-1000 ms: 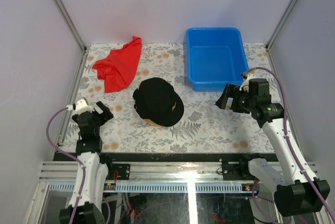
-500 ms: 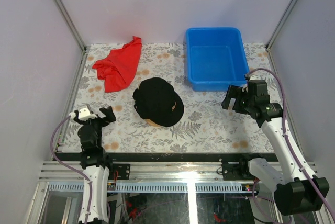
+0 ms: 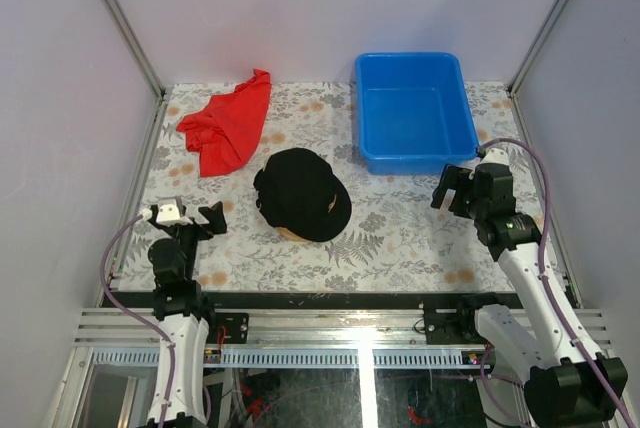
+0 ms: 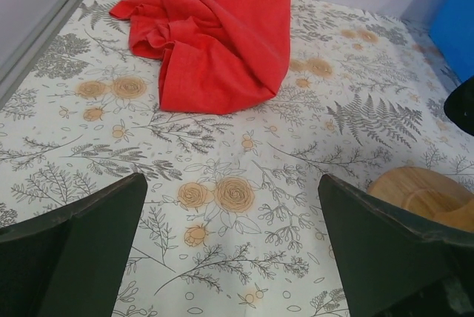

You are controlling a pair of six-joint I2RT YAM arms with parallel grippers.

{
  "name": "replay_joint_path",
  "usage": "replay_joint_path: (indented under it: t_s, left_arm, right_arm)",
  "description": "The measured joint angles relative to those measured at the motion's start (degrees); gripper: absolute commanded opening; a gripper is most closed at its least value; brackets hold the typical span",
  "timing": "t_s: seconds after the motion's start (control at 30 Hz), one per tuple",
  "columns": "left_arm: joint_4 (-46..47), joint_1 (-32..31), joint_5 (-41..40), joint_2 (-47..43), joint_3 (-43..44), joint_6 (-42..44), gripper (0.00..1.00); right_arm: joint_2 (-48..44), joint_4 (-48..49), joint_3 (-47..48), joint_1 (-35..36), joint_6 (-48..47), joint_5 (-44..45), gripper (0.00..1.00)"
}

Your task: Stack the hats

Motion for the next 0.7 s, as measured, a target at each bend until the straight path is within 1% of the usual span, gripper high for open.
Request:
replay_joint_path:
  t_s: [0.17, 0.27, 0.43, 0.57, 0.7]
  left_arm:
    - [0.8, 0.0, 0.7, 3.8, 0.0, 0.3, 1.00]
    - [1.2, 0.0, 0.7, 6.1, 0.0, 0.4, 1.00]
    - [1.6, 0.0, 1.1, 3.9, 0.0, 0.6, 1.00]
    - [2.3, 0.0, 1.2, 4.5, 0.0, 0.7, 1.00]
    - [2.5, 0.0, 1.2, 5.1, 0.0, 0.7, 1.00]
  right_arm:
    - [-2.2, 5.8, -3.5, 0.0, -2.4, 7.5, 0.99]
    - [-4.5, 13.2, -10.1, 0.0, -6.1, 10.3, 0.99]
    - [-3.5, 19.4, -18.3, 0.0, -9.6, 12.9, 0.99]
    - [-2.8, 24.2, -22.6, 0.0, -12.6, 15.3, 0.99]
    - [-2.6, 29.9, -28.0, 0.0, -13.3, 17.7, 0.99]
